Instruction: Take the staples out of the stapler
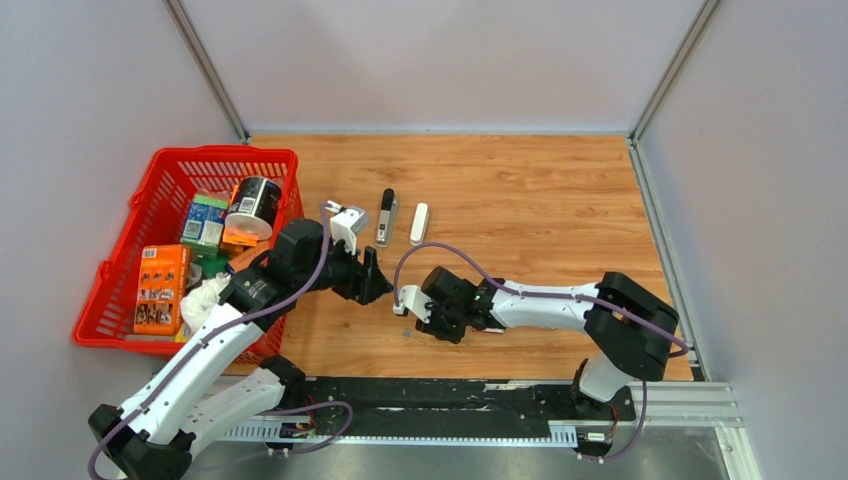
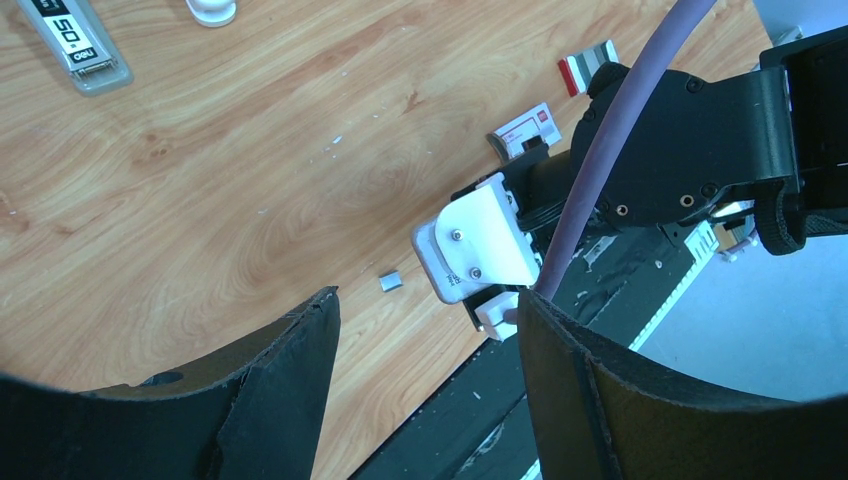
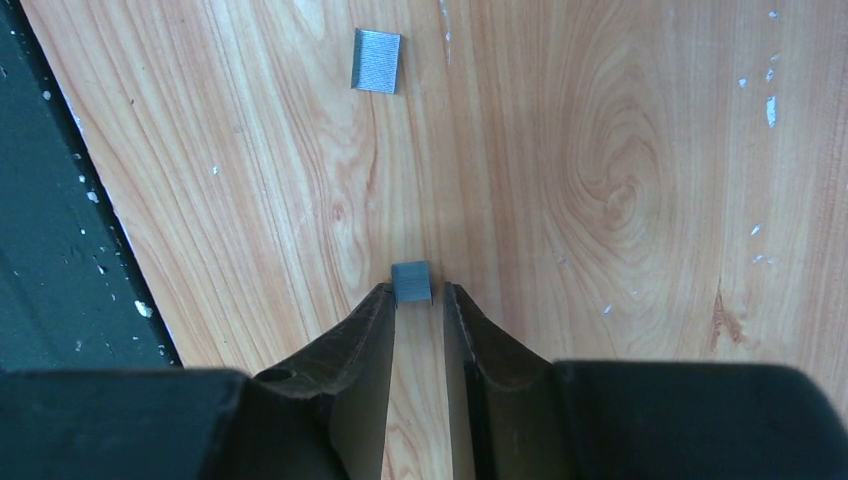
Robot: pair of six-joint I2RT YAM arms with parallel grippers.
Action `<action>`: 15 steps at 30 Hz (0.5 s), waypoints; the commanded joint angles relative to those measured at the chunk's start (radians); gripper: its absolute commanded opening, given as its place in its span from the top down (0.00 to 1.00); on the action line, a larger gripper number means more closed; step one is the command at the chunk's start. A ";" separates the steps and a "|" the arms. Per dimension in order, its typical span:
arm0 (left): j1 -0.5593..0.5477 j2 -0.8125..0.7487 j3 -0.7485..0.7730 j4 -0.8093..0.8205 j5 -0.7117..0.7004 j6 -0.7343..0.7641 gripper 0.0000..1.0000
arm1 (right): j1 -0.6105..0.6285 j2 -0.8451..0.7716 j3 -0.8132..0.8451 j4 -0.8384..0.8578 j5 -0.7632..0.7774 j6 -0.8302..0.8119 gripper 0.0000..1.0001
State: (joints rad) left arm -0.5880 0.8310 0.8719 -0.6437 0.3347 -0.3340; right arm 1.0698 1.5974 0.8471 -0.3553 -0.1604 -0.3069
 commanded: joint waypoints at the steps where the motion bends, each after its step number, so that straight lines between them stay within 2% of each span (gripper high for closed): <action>1: 0.002 -0.018 0.004 0.009 0.024 0.013 0.27 | -0.001 0.039 0.020 -0.025 0.001 0.028 0.73; 4: 0.002 -0.017 0.004 0.010 0.026 0.012 0.27 | 0.007 0.044 0.029 -0.022 -0.004 0.025 0.73; 8: 0.002 -0.015 0.004 0.010 0.027 0.012 0.27 | 0.009 0.045 0.038 -0.031 -0.011 0.023 0.81; 15: 0.004 -0.013 0.003 0.010 0.027 0.010 0.27 | 0.012 0.012 0.044 -0.034 0.001 0.043 0.88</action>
State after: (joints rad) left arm -0.5816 0.8284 0.8719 -0.6472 0.3256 -0.3332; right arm 1.0752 1.6154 0.8722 -0.3725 -0.1661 -0.3004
